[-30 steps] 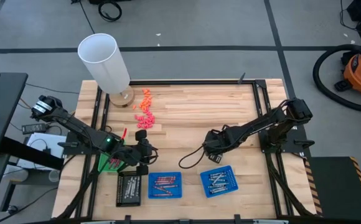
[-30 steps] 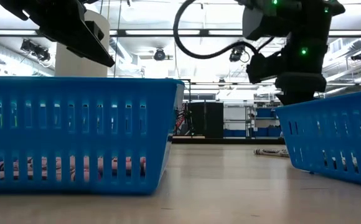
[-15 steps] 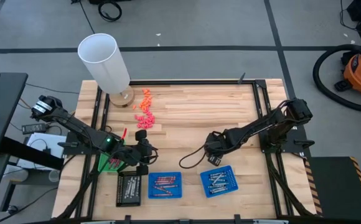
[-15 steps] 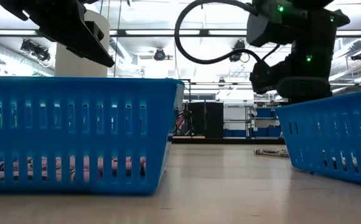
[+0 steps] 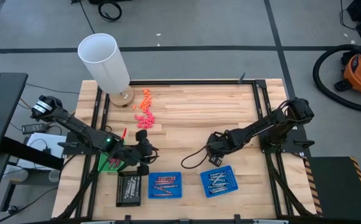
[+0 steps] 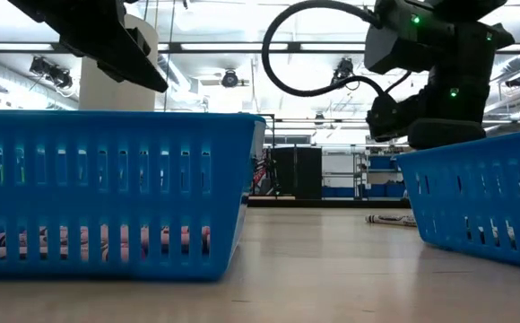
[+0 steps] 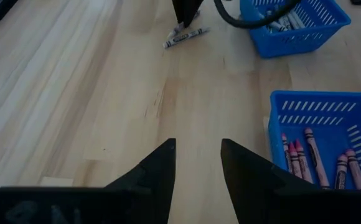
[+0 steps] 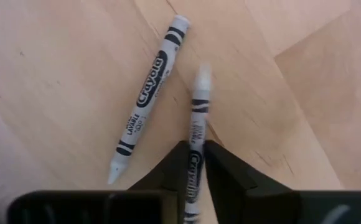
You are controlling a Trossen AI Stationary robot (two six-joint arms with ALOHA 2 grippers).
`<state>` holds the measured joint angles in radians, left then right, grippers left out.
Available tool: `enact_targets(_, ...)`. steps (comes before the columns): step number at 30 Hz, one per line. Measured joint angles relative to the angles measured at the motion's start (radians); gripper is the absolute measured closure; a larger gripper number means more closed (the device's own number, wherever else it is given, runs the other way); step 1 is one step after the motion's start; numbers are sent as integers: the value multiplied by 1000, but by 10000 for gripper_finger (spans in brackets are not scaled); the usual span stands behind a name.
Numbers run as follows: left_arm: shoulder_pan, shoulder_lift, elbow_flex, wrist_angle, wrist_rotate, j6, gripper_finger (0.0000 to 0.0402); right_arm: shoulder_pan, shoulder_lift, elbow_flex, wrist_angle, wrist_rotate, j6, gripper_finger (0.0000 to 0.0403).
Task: Sort crayons
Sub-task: Put the white crayon into the black basket
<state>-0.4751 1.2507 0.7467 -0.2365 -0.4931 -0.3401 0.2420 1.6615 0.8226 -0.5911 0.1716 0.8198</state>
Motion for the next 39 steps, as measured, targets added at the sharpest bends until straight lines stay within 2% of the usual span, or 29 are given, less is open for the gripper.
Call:
enact_targets(4,0,11,0,46,0,25,262,0,0,13,-12,15,-27,376)
enact_targets(7,-7,37,-2,120,-1,76,262,-1,-4,27,-31,30,-51,382)
enact_targets(14,2,164,-1,365,0,203,262,14,-75,73,-67,258,-85,357)
enact_targets(20,41,225,-1,468,0,231,262,74,-169,75,153,369,-249,356)
enact_targets(24,67,238,-1,509,2,236,262,127,-207,76,372,367,-423,356)
enact_targets(28,81,250,0,578,54,264,262,154,-207,76,529,286,-546,356)
enact_targets(35,96,254,0,724,96,320,262,164,-161,76,628,252,-628,356)
enact_targets(39,106,254,0,751,97,329,262,164,-143,77,664,238,-646,356)
